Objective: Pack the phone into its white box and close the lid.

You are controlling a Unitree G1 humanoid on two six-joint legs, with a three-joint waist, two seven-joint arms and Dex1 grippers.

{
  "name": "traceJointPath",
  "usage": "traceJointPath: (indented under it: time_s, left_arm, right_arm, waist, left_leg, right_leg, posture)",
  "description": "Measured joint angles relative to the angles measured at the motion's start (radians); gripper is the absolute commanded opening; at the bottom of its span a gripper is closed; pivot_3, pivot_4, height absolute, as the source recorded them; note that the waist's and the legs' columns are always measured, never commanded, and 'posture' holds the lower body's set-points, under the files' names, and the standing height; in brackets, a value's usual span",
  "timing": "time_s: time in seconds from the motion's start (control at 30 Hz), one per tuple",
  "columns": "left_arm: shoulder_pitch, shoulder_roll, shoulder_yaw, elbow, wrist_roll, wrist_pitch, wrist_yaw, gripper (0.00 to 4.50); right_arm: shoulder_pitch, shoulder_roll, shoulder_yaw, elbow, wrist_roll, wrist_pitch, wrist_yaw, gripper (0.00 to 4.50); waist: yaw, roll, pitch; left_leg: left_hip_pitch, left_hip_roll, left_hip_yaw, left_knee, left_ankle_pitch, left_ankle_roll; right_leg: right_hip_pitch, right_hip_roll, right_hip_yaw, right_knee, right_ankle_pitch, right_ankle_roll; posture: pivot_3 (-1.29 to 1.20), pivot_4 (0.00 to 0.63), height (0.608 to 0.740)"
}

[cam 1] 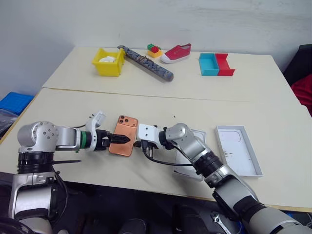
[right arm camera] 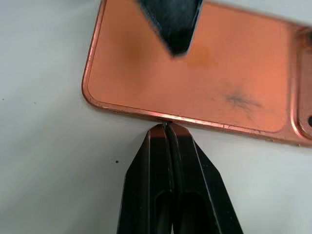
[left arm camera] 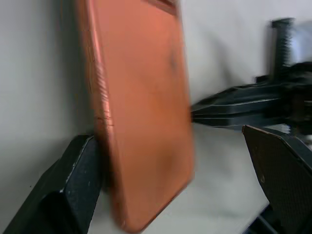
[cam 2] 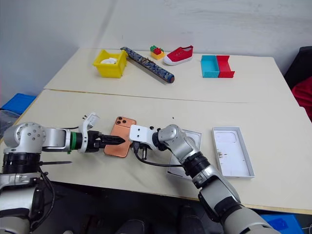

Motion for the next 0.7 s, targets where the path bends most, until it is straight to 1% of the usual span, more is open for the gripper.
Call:
traceJointPath:
  time_s: [0.1,0.27,0.3,0.37,0.4,0.57,0.7]
  left_arm:
    - [0.013,0.007,0.006,0.067,-0.056,0.001,-0.043,4.50]
    - [0.031,0.029,0.005,0.117,-0.075,0.001,-0.100,4.50]
    - [0.034,0.031,0.005,0.118,-0.074,0.001,-0.105,4.32]
    - [0.036,0.036,0.005,0.126,-0.071,0.001,-0.110,3.93]
    - [0.037,0.038,0.008,0.130,-0.070,0.001,-0.111,3.64]
    - [0.060,0.054,0.007,0.165,-0.073,0.022,-0.133,1.93]
    - [0.063,0.055,0.002,0.166,-0.078,0.031,-0.140,0.66]
  right_arm:
    - [0.000,0.005,0.000,-0.002,0.003,0.000,0.001,0.04]
    - [0.000,0.008,0.000,-0.003,0.007,0.000,0.000,0.04]
    - [0.000,0.008,0.000,-0.003,0.007,0.000,-0.001,0.01]
    - [0.000,0.007,0.000,-0.003,0.007,0.000,-0.001,0.00]
    - [0.000,0.004,0.000,-0.003,0.007,0.000,-0.001,0.00]
    - [0.013,-0.007,-0.001,-0.029,0.012,-0.001,0.000,0.00]
    - [0.043,-0.022,-0.003,-0.082,0.034,0.000,0.020,0.00]
  waist:
    - [-0.013,0.000,0.000]
    - [-0.026,-0.003,0.001]
    - [-0.027,-0.003,0.002]
    - [-0.029,-0.003,0.002]
    - [-0.030,-0.003,0.002]
    - [-0.046,-0.008,0.005]
    - [-0.049,-0.015,0.009]
  left_leg:
    - [-0.001,0.000,-0.001,-0.001,0.000,0.000]
    - [-0.002,0.000,-0.001,-0.001,0.000,0.000]
    - [-0.002,0.000,-0.001,-0.001,0.000,0.000]
    - [-0.002,0.000,-0.001,-0.001,-0.001,0.000]
    - [-0.002,0.001,-0.001,-0.001,-0.001,0.000]
    - [-0.004,0.001,-0.001,-0.001,-0.001,0.000]
    - [-0.007,0.002,-0.001,0.000,-0.001,-0.001]
  right_leg:
    - [-0.002,0.000,-0.001,0.000,0.000,0.000]
    - [-0.002,0.000,-0.002,-0.001,0.000,0.000]
    - [-0.002,0.000,-0.002,-0.001,0.000,0.000]
    - [-0.002,0.001,-0.002,-0.002,0.000,0.000]
    - [-0.003,0.001,-0.002,-0.001,0.000,0.000]
    - [-0.005,0.002,-0.002,-0.001,0.000,0.000]
    - [-0.008,0.002,-0.002,0.000,0.000,0.000]
  posture:
    - [0.00,0.150,0.740]
    - [0.00,0.150,0.740]
    - [0.00,0.150,0.740]
    - [0.00,0.150,0.740]
    - [0.00,0.150,0.740]
    - [0.00,0.150,0.740]
    - [0.00,0.150,0.740]
